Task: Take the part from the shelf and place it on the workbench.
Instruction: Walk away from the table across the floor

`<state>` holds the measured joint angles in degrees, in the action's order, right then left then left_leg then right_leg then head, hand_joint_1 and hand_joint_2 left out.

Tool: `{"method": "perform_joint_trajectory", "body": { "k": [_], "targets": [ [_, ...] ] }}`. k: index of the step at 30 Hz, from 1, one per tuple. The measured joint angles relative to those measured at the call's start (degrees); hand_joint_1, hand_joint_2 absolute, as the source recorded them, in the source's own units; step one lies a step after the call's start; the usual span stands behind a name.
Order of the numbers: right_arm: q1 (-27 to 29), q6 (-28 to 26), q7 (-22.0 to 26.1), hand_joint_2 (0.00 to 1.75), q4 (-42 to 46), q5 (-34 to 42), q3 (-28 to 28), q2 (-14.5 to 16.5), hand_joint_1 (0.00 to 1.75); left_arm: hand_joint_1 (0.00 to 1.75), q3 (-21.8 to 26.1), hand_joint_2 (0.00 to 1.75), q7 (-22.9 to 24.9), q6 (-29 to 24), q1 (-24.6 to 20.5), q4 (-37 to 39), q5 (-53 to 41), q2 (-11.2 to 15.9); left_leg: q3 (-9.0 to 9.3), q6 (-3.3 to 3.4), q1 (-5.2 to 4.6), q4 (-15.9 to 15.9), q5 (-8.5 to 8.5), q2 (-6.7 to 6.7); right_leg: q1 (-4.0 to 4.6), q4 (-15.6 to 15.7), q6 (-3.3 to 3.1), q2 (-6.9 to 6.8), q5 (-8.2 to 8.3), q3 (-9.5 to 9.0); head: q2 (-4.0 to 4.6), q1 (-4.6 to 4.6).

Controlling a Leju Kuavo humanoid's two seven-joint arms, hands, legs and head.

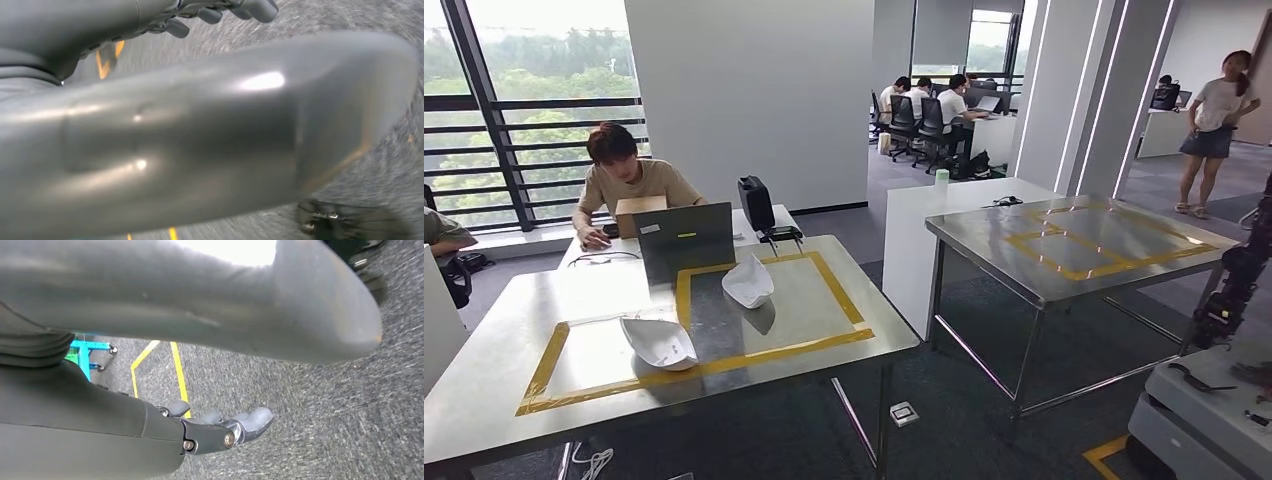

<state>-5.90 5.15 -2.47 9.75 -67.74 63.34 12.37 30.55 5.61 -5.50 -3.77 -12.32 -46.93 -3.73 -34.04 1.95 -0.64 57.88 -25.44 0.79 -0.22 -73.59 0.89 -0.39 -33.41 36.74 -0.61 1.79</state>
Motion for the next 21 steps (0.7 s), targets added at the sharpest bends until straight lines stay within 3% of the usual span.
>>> {"method": "perform_joint_trajectory", "body": {
  "k": [1, 2, 4, 5, 7, 8, 10, 12, 13, 14, 15, 16, 17, 19, 21],
  "targets": [
    [-0.33, -0.02, 0.20, 0.00, 0.00, 0.00, -0.19, 0.00, 0.00, 0.00, -1.47, 0.00, 0.29, 0.95, -0.85, 0.10, -1.79, -0.37, -1.02, -0.05, -0.04, 0.30, 0.68, -0.04, 0.22, 2.70, -0.33, 0.01, 1.69, -2.62, 0.00, -0.02],
    [-0.71, -0.04, 0.34, 0.00, 0.01, -0.01, -0.33, -0.04, 0.00, 0.00, -2.89, 0.00, 0.63, 2.06, -1.72, 0.18, -3.08, -0.80, -1.88, -0.18, -0.07, 0.59, 1.29, -0.09, 0.49, 6.83, -0.80, -0.02, 2.22, -5.79, -0.01, -0.04],
    [-1.31, -0.05, 0.57, 0.00, 0.01, -0.07, -0.63, -0.13, 0.00, 0.00, -5.25, 0.00, 1.24, 4.34, -3.15, 0.34, -4.50, -1.49, -2.79, -0.64, -0.10, 0.90, 2.37, -0.03, 1.00, 14.42, -1.59, -0.07, 1.32, -10.69, -0.01, -0.05],
    [-1.50, -0.03, 0.61, 0.00, 0.01, -0.11, -0.79, -0.18, 0.00, 0.00, -6.19, 0.00, 1.41, 5.30, -3.66, 0.42, -5.06, -1.73, -2.93, -0.98, -0.02, 0.83, 2.93, 0.09, 1.18, 16.39, -1.91, -0.08, 0.63, -11.58, -0.01, -0.03],
    [-1.56, 0.11, 0.58, 0.00, 0.00, -0.15, -1.18, -0.14, 0.00, 0.00, -7.97, 0.00, 1.47, 6.51, -4.23, 0.60, -6.34, -1.97, -3.06, -1.71, 0.16, 0.48, 3.87, 0.22, 1.18, 17.11, -2.46, -0.12, 1.47, -11.05, 0.00, -0.09],
    [-1.55, 0.19, 0.54, 0.00, 0.00, -0.15, -1.33, -0.11, 0.00, 0.00, -8.77, 0.00, 1.45, 6.81, -4.32, 0.66, -6.85, -2.03, -3.40, -2.07, 0.23, 0.77, 3.28, 0.06, 1.02, 17.25, -2.85, -0.15, 2.22, -10.53, 0.00, -0.12],
    [-1.47, 0.33, 0.48, 0.00, 0.00, -0.15, -1.52, -0.08, 0.00, 0.00, -10.06, 0.00, 1.44, 7.07, -4.30, 0.79, -7.41, -2.11, -4.58, -2.81, 0.42, 4.18, -1.25, -0.37, 0.61, 17.52, -3.41, -0.23, 3.89, -9.11, 0.00, -0.09],
    [-1.37, 0.46, 0.49, 0.00, 0.00, -0.15, -1.57, -0.09, 0.00, 0.00, -10.85, 0.00, 1.43, 7.15, -4.33, 0.86, -7.55, -2.11, -5.84, -3.52, 0.73, 10.92, -6.93, -0.58, 0.46, 17.40, -3.48, -0.21, 5.27, -7.37, 0.00, -0.03],
    [-1.32, 0.50, 0.50, 0.00, 0.00, -0.15, -1.61, -0.09, 0.00, 0.00, -11.16, 0.00, 1.42, 7.15, -4.34, 0.89, -7.56, -2.09, -6.03, -3.82, 0.89, 14.02, -8.04, -0.58, 0.38, 17.25, -3.34, -0.25, 5.93, -6.42, 0.00, -0.01],
    [-1.29, 0.53, 0.49, 0.00, 0.00, -0.13, -1.64, -0.09, 0.00, 0.00, -11.40, 0.00, 1.44, 7.15, -4.34, 0.90, -7.46, -2.08, -5.64, -4.06, 1.05, 15.86, -7.76, -0.58, 0.28, 17.01, -3.15, -0.31, 6.55, -5.39, 0.00, -0.02],
    [-1.27, 0.50, 0.39, 0.00, 0.00, -0.10, -1.67, -0.09, 0.00, 0.00, -11.57, 0.00, 1.52, 7.09, -4.33, 0.90, -7.17, -2.07, -4.45, -4.25, 1.21, 15.98, -6.45, -0.58, 0.13, 16.68, -2.91, -0.39, 7.13, -4.39, 0.00, -0.02],
    [-1.23, 0.43, 0.14, 0.00, 0.00, -0.07, -1.68, -0.10, 0.00, 0.00, -11.66, 0.00, 1.71, 6.92, -4.30, 0.91, -6.66, -2.07, -2.28, -4.42, 1.38, 14.07, -4.88, -0.58, -0.02, 16.25, -2.64, -0.45, 7.63, -3.39, 0.00, -0.02],
    [-1.17, 0.32, -0.23, 0.00, 0.00, -0.03, -1.68, -0.11, 0.00, 0.00, -11.68, 0.00, 2.04, 6.64, -4.29, 0.91, -5.90, -2.06, 0.68, -4.58, 1.57, 10.42, -4.36, -0.62, -0.14, 15.74, -2.31, -0.47, 8.06, -2.49, 0.00, -0.02],
    [-0.78, -0.02, -1.07, 0.00, 0.00, 0.08, -1.68, -0.16, 0.00, 0.00, -11.41, 0.00, 2.94, 5.70, -4.02, 0.93, -3.93, -1.95, 5.88, -4.33, 1.49, 2.84, -5.46, -0.85, -0.20, 14.88, -1.56, -0.47, 8.82, -1.28, -0.01, -0.08],
    [-0.10, -0.32, -1.49, 0.00, 0.00, 0.33, -1.67, -0.19, 0.00, 0.00, -10.46, 0.00, 3.80, 4.67, -3.23, 1.03, -1.60, -1.55, 7.21, -3.39, 1.10, 0.03, -6.43, -0.94, -0.22, 14.71, -0.83, -0.42, 9.70, -0.86, -0.02, -0.16]
  ]
}}
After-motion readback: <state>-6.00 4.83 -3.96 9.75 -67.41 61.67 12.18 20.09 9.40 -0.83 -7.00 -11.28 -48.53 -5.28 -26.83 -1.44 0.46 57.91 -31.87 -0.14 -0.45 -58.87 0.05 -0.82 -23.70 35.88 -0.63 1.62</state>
